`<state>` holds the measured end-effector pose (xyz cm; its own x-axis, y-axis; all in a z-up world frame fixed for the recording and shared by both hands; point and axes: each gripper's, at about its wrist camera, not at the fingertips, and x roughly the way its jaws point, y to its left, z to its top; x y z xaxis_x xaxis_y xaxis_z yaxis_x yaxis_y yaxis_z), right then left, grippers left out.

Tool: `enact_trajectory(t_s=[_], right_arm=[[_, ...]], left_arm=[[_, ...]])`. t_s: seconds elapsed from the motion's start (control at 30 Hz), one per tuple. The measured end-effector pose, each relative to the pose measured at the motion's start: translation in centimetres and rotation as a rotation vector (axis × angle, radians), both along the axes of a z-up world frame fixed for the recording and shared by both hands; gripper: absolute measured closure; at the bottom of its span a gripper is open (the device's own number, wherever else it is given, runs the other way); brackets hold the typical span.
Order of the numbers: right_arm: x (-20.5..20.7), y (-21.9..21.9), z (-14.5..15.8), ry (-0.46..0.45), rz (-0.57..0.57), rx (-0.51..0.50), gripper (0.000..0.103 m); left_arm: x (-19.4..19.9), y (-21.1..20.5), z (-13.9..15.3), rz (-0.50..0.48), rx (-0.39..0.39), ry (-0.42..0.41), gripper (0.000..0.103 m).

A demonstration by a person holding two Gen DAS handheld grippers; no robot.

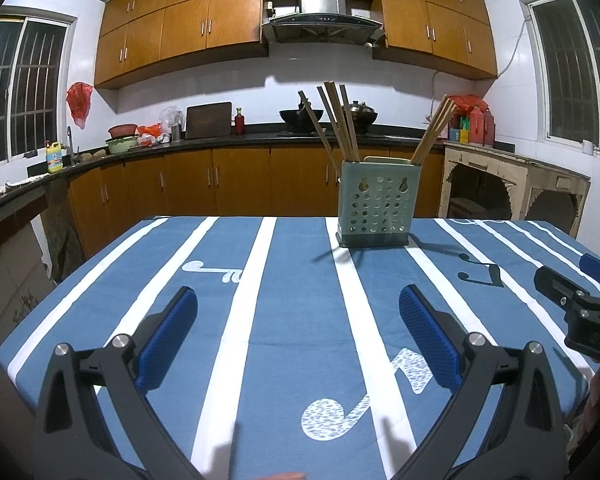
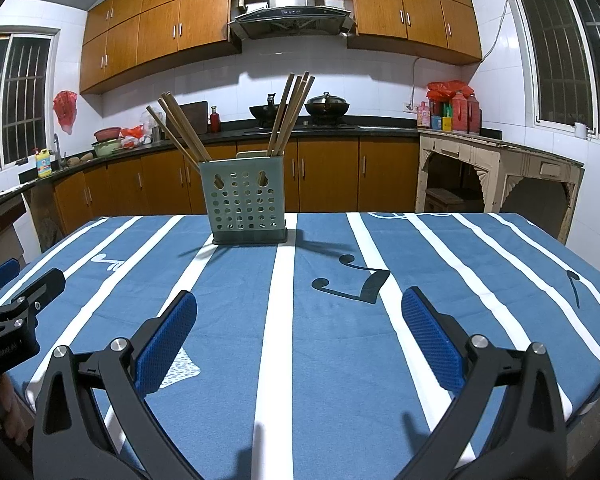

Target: Organize utensils

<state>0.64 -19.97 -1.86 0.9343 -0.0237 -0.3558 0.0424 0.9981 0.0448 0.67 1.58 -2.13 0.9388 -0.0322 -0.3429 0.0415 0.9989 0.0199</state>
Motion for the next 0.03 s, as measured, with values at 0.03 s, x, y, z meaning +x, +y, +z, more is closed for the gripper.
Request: enact_trajectory(t_s=[0.03], right_arm=[[-0.02, 0.01, 0.00, 0.000, 0.000, 0.000, 0.002]], left_arm=[[-0.13, -0.01, 0.01, 0.000, 0.001, 0.000, 0.004]])
